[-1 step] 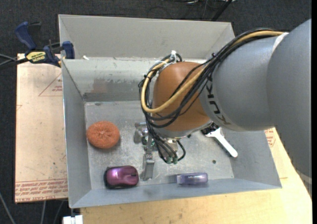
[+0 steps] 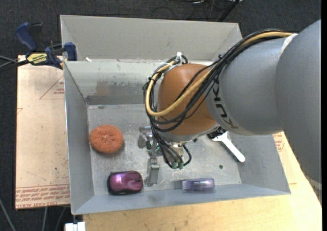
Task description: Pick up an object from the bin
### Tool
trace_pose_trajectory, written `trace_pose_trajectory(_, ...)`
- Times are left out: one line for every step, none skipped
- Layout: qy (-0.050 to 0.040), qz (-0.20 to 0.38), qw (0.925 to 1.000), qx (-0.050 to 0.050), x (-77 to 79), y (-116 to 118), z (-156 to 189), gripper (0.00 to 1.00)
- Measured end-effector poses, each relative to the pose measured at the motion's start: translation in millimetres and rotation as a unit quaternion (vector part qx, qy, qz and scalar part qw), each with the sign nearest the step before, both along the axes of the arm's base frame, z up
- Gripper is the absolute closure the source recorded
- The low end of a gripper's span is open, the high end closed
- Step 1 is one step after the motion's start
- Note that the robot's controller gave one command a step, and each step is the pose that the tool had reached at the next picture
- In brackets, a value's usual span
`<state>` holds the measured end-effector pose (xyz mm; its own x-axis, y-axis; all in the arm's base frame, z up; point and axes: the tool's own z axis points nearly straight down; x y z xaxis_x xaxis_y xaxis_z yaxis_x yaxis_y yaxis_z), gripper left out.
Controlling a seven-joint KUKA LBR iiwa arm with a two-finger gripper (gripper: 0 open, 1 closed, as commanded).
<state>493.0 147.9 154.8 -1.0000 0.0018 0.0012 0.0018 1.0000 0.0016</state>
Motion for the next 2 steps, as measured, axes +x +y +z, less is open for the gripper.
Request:
trace_pose_trajectory(-0.0009, 0.026, 0.9997, 0.001, 47.1, -38, -4, 0.00)
trace_pose_trajectory(-0.0050, 0.001, 1.0000, -0.001, 66.5, -70, -2, 0.00)
